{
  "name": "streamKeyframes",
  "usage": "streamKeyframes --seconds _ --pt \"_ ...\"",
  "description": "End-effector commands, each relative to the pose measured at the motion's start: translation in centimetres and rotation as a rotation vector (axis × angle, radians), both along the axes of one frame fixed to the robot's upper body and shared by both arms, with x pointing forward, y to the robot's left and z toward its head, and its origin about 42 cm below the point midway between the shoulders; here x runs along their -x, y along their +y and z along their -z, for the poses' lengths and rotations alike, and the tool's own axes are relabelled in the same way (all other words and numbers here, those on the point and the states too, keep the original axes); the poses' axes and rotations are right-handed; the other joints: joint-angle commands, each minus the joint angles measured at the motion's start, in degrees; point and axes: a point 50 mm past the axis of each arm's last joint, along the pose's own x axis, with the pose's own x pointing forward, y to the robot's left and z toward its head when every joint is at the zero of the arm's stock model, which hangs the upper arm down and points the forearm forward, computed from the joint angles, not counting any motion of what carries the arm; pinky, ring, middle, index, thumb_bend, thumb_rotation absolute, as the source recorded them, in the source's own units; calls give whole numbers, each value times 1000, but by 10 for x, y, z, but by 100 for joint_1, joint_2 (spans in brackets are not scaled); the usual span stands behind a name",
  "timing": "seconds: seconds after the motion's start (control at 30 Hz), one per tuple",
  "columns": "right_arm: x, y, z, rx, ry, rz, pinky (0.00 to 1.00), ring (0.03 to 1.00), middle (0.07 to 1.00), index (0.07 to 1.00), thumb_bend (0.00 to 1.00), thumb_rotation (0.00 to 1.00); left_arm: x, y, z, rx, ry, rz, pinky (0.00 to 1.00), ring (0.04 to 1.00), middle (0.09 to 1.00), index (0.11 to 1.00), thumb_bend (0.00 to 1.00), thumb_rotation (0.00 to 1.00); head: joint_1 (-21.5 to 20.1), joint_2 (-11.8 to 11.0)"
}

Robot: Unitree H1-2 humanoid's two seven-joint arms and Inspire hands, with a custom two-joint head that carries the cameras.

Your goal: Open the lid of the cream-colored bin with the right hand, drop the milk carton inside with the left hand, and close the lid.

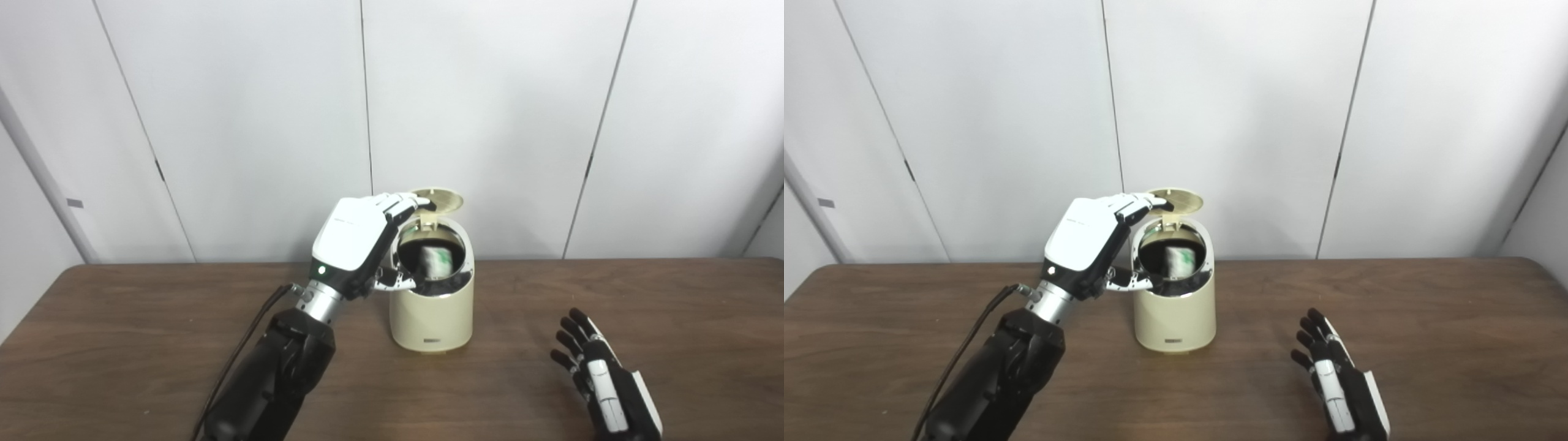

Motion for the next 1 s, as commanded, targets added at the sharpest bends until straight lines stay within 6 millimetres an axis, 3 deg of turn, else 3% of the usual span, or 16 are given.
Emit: streamKeyframes --seconds 0.0,0.1,0.2,0.23,0.27,0.3,0.37,0.53,0.77,0.97 --pt "-5 3 -16 -4 -68 -9 827 895 894 895 561 814 -3 -1 -29 23 -94 15 613 754 798 779 985 65 -4 2" --pt "-5 3 -16 -3 -60 -9 825 892 893 892 570 813 -2 -2 -29 41 -94 33 605 737 789 776 975 71 -3 1" --pt "-5 2 -16 4 -52 -9 824 890 893 897 565 817 -1 -2 -31 85 -117 70 551 646 698 683 906 11 1 6" --pt "-5 2 -15 9 -50 -6 822 889 892 898 570 817 -1 -3 -31 107 -130 87 522 596 647 638 857 5 5 2" --pt "-5 2 -15 12 -48 -4 817 886 891 898 575 820 -1 -3 -32 122 -139 97 482 515 578 571 684 2 5 2" --pt "-5 2 -15 8 -45 -5 814 884 891 898 578 823 -1 -3 -32 150 -148 118 456 465 535 530 577 1 7 0" --pt "-6 2 -15 1 -44 -8 818 886 892 900 570 814 0 -2 -33 203 -154 151 377 422 535 495 500 0 8 -4" --pt "-7 2 -14 -6 -45 -9 824 886 889 901 560 815 4 1 -37 319 -168 205 338 429 514 455 475 0 5 3" --pt "-6 -1 -15 -9 -43 -11 822 885 891 893 568 807 11 7 -45 384 -152 225 386 445 499 472 479 0 -14 -8" --pt "-5 -7 -21 0 -79 -10 822 883 892 896 575 808 26 14 -49 539 -35 203 372 441 496 474 479 0 -68 14"
